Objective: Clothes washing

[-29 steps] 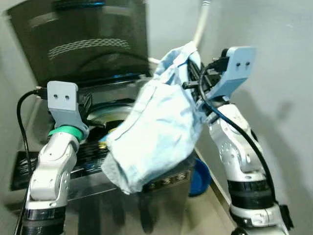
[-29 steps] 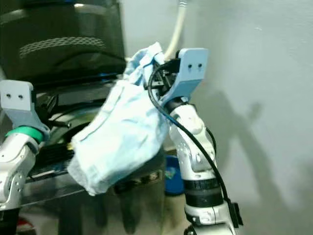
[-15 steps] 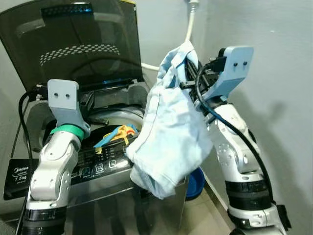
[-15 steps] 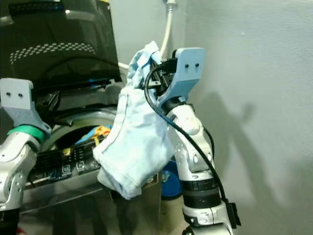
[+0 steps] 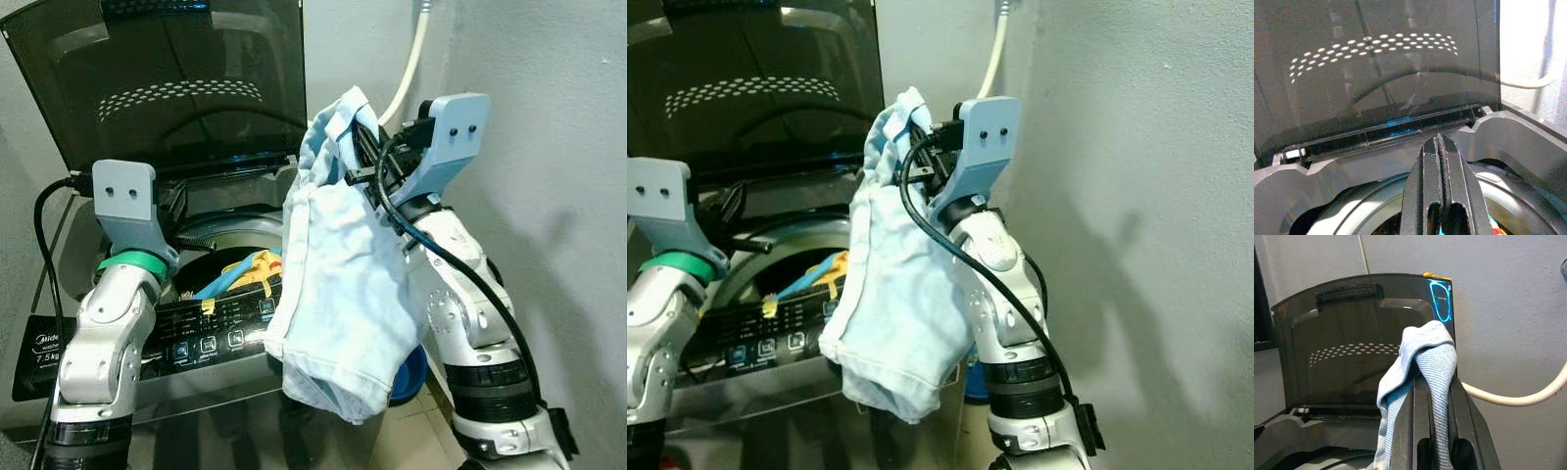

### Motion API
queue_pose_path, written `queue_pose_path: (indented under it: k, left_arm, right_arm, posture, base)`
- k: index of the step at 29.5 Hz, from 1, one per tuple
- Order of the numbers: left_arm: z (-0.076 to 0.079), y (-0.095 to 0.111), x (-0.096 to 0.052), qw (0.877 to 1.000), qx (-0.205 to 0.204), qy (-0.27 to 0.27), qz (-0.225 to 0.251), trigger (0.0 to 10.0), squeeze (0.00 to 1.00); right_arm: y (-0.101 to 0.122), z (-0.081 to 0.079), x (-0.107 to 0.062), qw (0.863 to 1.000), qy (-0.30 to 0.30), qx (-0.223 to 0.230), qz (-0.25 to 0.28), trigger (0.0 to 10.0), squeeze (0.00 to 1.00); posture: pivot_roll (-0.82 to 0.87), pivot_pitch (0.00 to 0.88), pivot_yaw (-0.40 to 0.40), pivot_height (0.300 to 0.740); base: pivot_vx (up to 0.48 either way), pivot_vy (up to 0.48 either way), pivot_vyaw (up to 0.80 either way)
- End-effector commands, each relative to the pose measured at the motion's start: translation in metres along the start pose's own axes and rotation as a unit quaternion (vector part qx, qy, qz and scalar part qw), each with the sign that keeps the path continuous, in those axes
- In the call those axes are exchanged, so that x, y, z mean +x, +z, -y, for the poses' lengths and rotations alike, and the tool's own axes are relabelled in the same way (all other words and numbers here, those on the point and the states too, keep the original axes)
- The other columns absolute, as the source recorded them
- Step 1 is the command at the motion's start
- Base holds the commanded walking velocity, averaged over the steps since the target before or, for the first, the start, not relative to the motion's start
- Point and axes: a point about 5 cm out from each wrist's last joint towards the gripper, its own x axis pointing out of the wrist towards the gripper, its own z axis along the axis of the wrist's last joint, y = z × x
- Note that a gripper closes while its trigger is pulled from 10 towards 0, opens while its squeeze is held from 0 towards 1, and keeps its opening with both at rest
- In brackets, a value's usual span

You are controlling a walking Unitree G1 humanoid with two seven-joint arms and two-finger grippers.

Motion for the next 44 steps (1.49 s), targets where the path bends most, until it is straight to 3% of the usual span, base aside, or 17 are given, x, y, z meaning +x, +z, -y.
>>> queue_pose_path:
  k: [1, 9, 18, 20, 22, 24, 25, 27, 28, 29, 30, 31, 33, 34, 35, 38, 44]
  left_arm:
    - [-0.003, 0.002, -0.003, 1.000, 0.004, 0.007, 0.008, 10.0, 0.00]
    - [-0.002, 0.002, -0.004, 1.000, 0.004, 0.000, 0.011, 10.0, 0.00]
    - [-0.003, 0.002, -0.005, 1.000, 0.022, -0.002, 0.012, 10.0, 0.00]
    - [-0.006, 0.003, -0.004, 0.999, 0.033, 0.002, 0.014, 10.0, 0.00]
    - [-0.007, 0.003, -0.003, 0.999, 0.039, 0.005, 0.012, 10.0, 0.00]
    - [-0.007, 0.003, -0.003, 0.999, 0.039, 0.005, 0.012, 10.0, 0.00]
    - [-0.008, 0.002, -0.003, 0.999, 0.046, 0.007, 0.011, 10.0, 0.00]
    - [-0.008, 0.002, -0.003, 0.999, 0.046, 0.007, 0.011, 10.0, 0.00]
    - [-0.007, 0.001, -0.004, 0.999, 0.049, 0.008, 0.010, 10.0, 0.00]
    - [-0.007, 0.001, -0.004, 0.999, 0.049, 0.008, 0.010, 10.0, 0.00]
    - [-0.005, 0.001, -0.007, 0.998, 0.054, 0.008, 0.011, 10.0, 0.00]
    - [-0.005, 0.001, -0.007, 0.998, 0.054, 0.008, 0.011, 10.0, 0.00]
    - [-0.006, 0.003, -0.013, 0.998, 0.063, 0.013, 0.014, 10.0, 0.00]
    - [-0.006, 0.003, -0.013, 0.998, 0.063, 0.013, 0.014, 10.0, 0.00]
    - [-0.008, 0.003, -0.015, 0.998, 0.066, 0.018, 0.013, 10.0, 0.00]
    - [-0.011, 0.003, -0.019, 0.997, 0.069, 0.022, 0.012, 10.0, 0.00]
    - [-0.010, 0.001, -0.018, 0.997, 0.071, 0.013, 0.008, 10.0, 0.00]
  right_arm:
    - [-0.004, -0.004, -0.001, 1.000, 0.011, 0.006, -0.004, 10.0, 0.00]
    - [-0.005, -0.007, -0.001, 1.000, 0.020, 0.009, -0.006, 10.0, 0.00]
    - [-0.007, -0.008, 0.000, 1.000, 0.019, 0.024, -0.006, 10.0, 0.00]
    - [-0.014, -0.011, 0.014, 0.998, 0.023, 0.061, -0.020, 10.0, 0.00]
    - [-0.020, -0.016, 0.028, 0.997, 0.034, 0.064, -0.035, 10.0, 0.00]
    - [-0.020, -0.016, 0.028, 0.997, 0.034, 0.064, -0.035, 10.0, 0.00]
    - [-0.026, -0.026, 0.045, 0.995, 0.055, 0.055, -0.055, 10.0, 0.00]
    - [-0.026, -0.026, 0.045, 0.995, 0.055, 0.055, -0.055, 10.0, 0.00]
    - [-0.013, -0.043, 0.070, 0.994, 0.080, 0.058, -0.043, 10.0, 0.00]
    - [-0.013, -0.043, 0.070, 0.994, 0.080, 0.058, -0.043, 10.0, 0.00]
    - [0.012, -0.053, 0.090, 0.991, 0.091, 0.097, -0.006, 10.0, 0.00]
    - [0.012, -0.053, 0.090, 0.991, 0.091, 0.097, -0.006, 10.0, 0.00]
    - [0.064, -0.046, 0.111, 0.970, 0.067, 0.218, 0.081, 10.0, 0.00]
    - [0.064, -0.046, 0.111, 0.970, 0.067, 0.218, 0.081, 10.0, 0.00]
    - [0.078, -0.036, 0.113, 0.959, 0.054, 0.259, 0.102, 10.0, 0.00]
    - [0.082, -0.026, 0.113, 0.954, 0.050, 0.276, 0.102, 10.0, 0.00]
    - [0.070, -0.027, 0.111, 0.962, 0.077, 0.252, 0.070, 10.0, 0.00]
  posture:
    - [0.03, 0.003, 0.084, 0.740]
    - [0.04, 0.000, 0.079, 0.740]
    - [0.04, 0.000, 0.078, 0.740]
    - [0.03, 0.008, 0.080, 0.740]
    - [0.02, 0.012, 0.077, 0.740]
    - [0.02, 0.012, 0.077, 0.740]
    - [0.03, 0.015, 0.072, 0.740]
    - [0.03, 0.015, 0.072, 0.740]
    - [0.05, 0.018, 0.051, 0.740]
    - [0.05, 0.018, 0.051, 0.740]
    - [0.07, 0.024, 0.023, 0.740]
    - [0.07, 0.024, 0.023, 0.740]
    - [0.09, 0.035, -0.006, 0.740]
    - [0.09, 0.035, -0.006, 0.740]
    - [0.09, 0.038, -0.011, 0.740]
    - [0.09, 0.040, -0.007, 0.740]
    - [0.07, 0.035, 0.019, 0.740]
  base:
    - [0.000, 0.480, 0.00]
    - [0.000, 0.477, 0.00]
    - [0.000, 0.000, 0.00]
    - [0.000, 0.000, 0.00]
    - [0.000, 0.000, 0.00]
    - [0.000, 0.000, 0.00]
    - [0.000, 0.000, 0.00]
    - [0.000, 0.000, 0.00]
    - [0.000, 0.000, 0.00]
    - [0.000, 0.000, 0.00]
    - [0.000, 0.000, 0.00]
    - [0.000, 0.000, 0.00]
    - [0.000, 0.000, 0.00]
    - [0.000, 0.000, 0.00]
    - [0.000, 0.000, 0.00]
    - [0.000, 0.000, 0.00]
    - [0.000, 0.000, 0.00]
